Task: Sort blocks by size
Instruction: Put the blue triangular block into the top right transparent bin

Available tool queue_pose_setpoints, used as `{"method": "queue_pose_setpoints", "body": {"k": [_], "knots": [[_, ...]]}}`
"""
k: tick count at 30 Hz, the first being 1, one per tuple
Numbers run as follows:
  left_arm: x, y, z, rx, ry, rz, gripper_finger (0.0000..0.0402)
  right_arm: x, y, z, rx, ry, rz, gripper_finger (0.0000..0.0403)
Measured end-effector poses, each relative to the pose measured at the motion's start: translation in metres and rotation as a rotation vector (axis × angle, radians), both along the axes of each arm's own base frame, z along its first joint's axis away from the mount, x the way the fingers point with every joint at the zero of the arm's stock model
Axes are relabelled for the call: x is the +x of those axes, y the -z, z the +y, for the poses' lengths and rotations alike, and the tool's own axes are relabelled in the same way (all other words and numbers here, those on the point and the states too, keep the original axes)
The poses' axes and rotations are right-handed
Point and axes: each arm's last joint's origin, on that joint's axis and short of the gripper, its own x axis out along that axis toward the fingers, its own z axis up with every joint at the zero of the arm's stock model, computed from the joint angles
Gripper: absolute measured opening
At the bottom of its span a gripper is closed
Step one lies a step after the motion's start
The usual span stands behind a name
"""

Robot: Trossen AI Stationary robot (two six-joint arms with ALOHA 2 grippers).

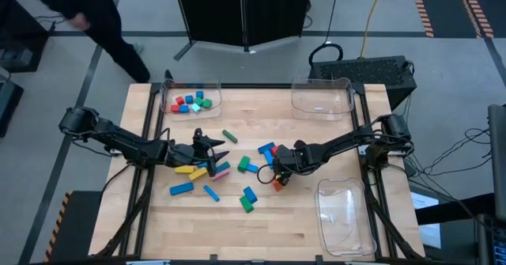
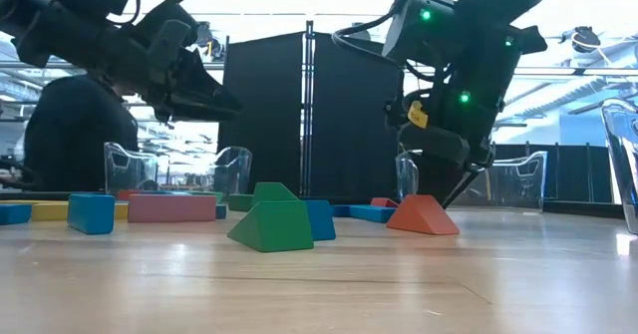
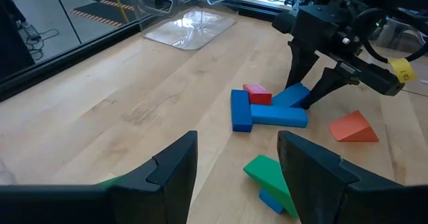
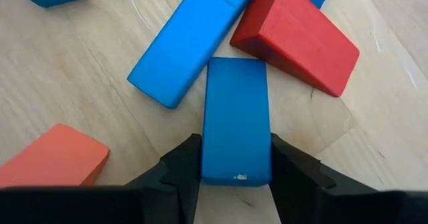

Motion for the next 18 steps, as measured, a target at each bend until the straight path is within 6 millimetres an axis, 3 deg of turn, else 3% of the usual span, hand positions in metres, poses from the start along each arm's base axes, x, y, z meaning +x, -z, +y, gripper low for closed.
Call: {"method": "queue_pose_setpoints", "body": {"k": [12,18], "knots": [[-0.003,0.006,0.001,0.017,-0.001,0.075,0.0208,-0.004,-0.003,0.002,-0.007,-0.029,0.023,0.0141],[-0.004,0.009,0.002,0.027,-0.011,0.112,0.0208,-0.016,-0.023,0.001,-0.007,-0.047,0.036,0.0141]]}}
